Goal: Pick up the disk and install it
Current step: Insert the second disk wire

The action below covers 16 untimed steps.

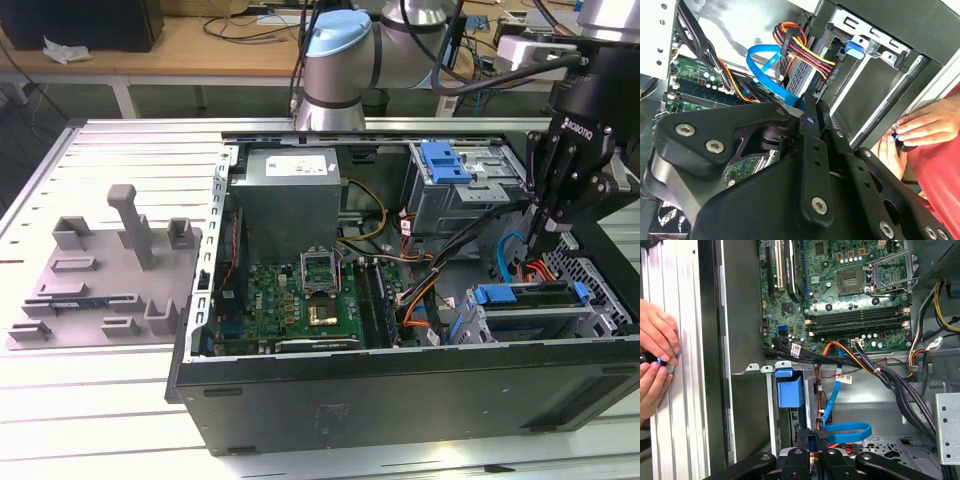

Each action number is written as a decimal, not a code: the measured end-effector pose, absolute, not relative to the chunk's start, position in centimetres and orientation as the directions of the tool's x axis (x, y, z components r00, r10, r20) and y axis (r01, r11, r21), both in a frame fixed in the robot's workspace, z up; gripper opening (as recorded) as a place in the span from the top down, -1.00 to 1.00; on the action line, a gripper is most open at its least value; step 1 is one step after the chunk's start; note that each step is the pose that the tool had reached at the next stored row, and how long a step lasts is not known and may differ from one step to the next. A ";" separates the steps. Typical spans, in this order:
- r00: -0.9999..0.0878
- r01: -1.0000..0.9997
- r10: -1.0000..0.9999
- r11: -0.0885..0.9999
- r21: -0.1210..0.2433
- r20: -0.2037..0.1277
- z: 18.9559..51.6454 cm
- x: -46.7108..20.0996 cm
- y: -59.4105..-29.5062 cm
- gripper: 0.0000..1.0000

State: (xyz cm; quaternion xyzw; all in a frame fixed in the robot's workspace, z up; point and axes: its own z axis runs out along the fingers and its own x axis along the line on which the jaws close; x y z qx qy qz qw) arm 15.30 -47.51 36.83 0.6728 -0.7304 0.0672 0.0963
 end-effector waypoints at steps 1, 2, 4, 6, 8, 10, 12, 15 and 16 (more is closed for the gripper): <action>-0.076 -0.996 -0.971 0.085 0.032 0.225 36.8 15.3 -47.6 0.67; -0.076 -0.996 -0.974 0.085 0.033 0.215 36.8 15.3 -47.9 0.67; -0.076 -0.996 -0.979 0.084 0.035 0.188 36.8 15.3 -48.6 0.67; -0.076 -0.996 -0.984 0.083 0.038 0.158 36.8 15.4 -49.3 0.67; -0.076 -0.996 -0.988 0.082 0.040 0.137 36.8 15.4 -49.8 0.67; -0.076 -0.996 -0.990 0.081 0.041 0.118 36.8 15.5 -50.1 0.67; -0.076 -0.996 -0.993 0.080 0.042 0.095 36.8 15.5 -50.6 0.67; -0.076 -0.996 -0.996 0.079 0.043 0.049 36.8 15.5 -51.6 0.67; -0.077 -0.996 -0.996 0.078 0.039 0.035 36.8 15.5 -52.0 0.67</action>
